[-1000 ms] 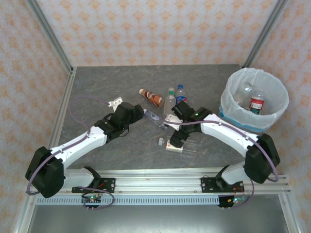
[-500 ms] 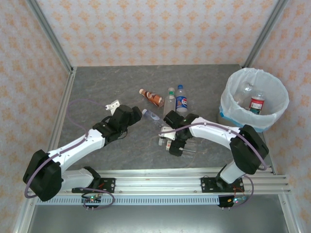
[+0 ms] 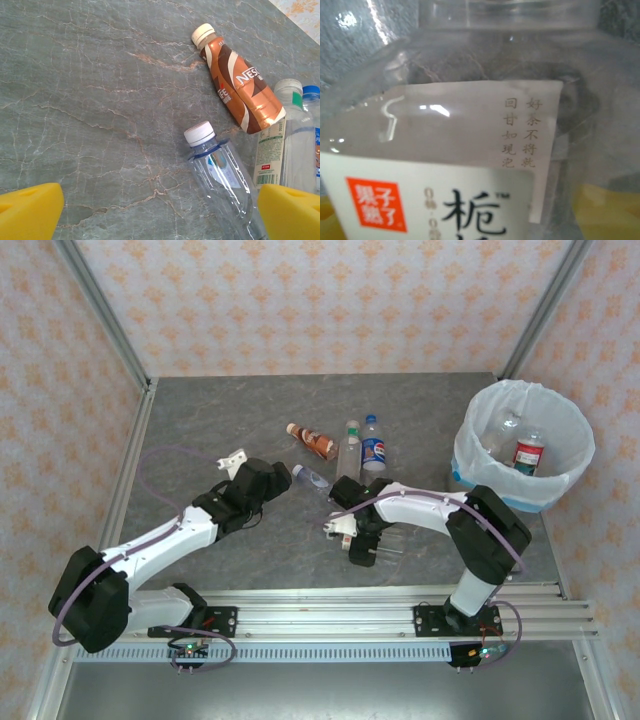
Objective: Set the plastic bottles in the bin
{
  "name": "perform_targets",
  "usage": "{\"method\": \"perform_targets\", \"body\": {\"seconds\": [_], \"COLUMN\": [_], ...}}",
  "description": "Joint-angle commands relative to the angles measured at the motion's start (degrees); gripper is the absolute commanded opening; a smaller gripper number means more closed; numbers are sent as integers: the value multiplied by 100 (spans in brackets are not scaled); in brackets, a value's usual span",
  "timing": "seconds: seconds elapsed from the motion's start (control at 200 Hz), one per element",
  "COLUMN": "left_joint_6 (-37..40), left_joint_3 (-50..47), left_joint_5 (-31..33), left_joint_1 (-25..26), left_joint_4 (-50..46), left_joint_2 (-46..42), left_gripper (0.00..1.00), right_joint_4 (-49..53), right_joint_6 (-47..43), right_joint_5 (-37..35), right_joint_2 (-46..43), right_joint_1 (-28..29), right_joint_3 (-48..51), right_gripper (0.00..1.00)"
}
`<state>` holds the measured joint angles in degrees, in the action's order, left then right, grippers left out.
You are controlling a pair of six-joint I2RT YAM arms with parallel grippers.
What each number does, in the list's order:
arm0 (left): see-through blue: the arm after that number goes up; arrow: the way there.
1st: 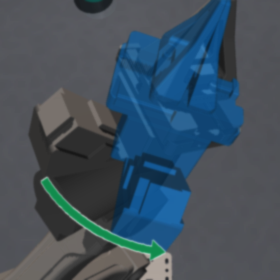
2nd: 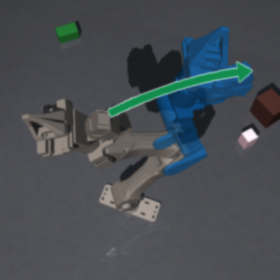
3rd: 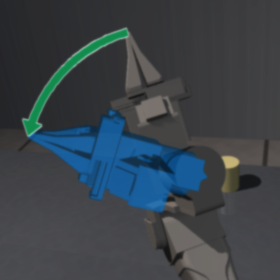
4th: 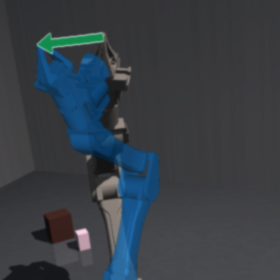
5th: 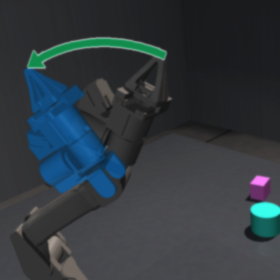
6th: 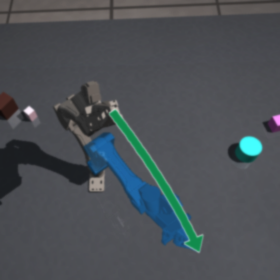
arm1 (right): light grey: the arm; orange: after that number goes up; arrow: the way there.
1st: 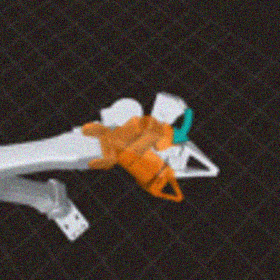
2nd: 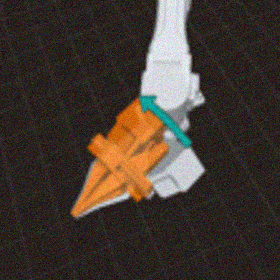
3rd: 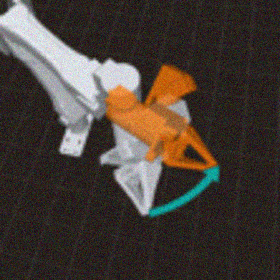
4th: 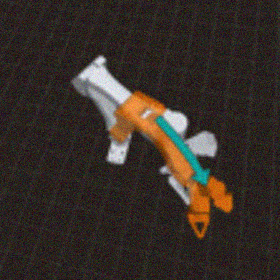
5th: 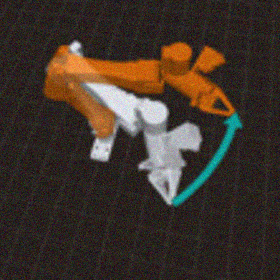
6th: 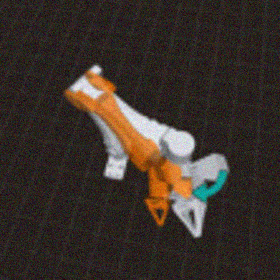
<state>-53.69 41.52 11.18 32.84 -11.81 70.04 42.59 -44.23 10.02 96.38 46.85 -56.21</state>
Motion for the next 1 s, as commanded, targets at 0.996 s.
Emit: {"method": "perform_targets", "body": {"seconds": [0.996], "left_joint_6": [-116], "left_joint_3": [14], "left_joint_5": [163], "left_joint_1": [-74], "left_joint_4": [65], "left_joint_2": [193], "left_gripper": [100], "right_joint_4": [-291], "right_joint_6": [-200], "right_joint_5": [-354], "right_joint_2": [-375], "right_joint_1": [26], "right_joint_3": [180], "right_gripper": [56]}}
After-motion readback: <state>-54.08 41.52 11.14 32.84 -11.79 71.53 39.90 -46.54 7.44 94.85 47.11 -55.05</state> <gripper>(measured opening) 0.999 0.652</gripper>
